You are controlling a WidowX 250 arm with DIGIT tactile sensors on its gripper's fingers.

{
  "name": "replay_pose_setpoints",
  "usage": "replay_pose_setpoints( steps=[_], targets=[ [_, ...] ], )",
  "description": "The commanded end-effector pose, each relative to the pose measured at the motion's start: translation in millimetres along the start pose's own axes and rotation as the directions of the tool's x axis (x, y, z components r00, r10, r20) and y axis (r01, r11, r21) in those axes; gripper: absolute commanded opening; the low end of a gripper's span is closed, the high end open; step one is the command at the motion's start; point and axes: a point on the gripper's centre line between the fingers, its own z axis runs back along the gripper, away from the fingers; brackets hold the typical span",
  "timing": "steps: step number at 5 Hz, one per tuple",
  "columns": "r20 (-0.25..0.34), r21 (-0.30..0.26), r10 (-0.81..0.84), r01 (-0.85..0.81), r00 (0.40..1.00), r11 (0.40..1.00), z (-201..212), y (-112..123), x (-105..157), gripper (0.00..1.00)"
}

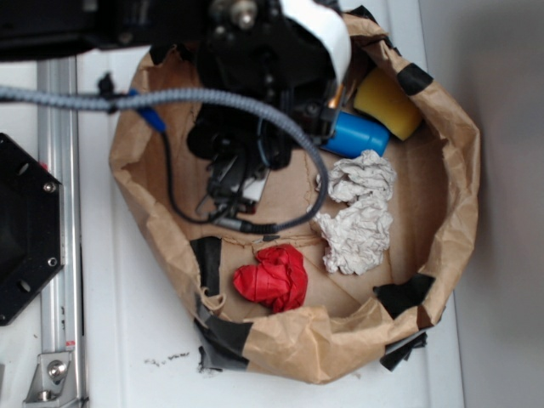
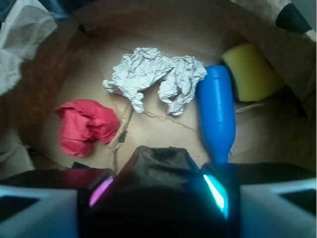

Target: Grab the black box.

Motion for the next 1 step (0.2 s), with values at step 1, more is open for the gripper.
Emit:
replay_pose_setpoints(
  steps=[1],
  targets=[
    [0.066, -0.005, -0.012, 0.012, 0.998, 1.0, 18.9, -15.4, 3.0, 1.0]
  ],
)
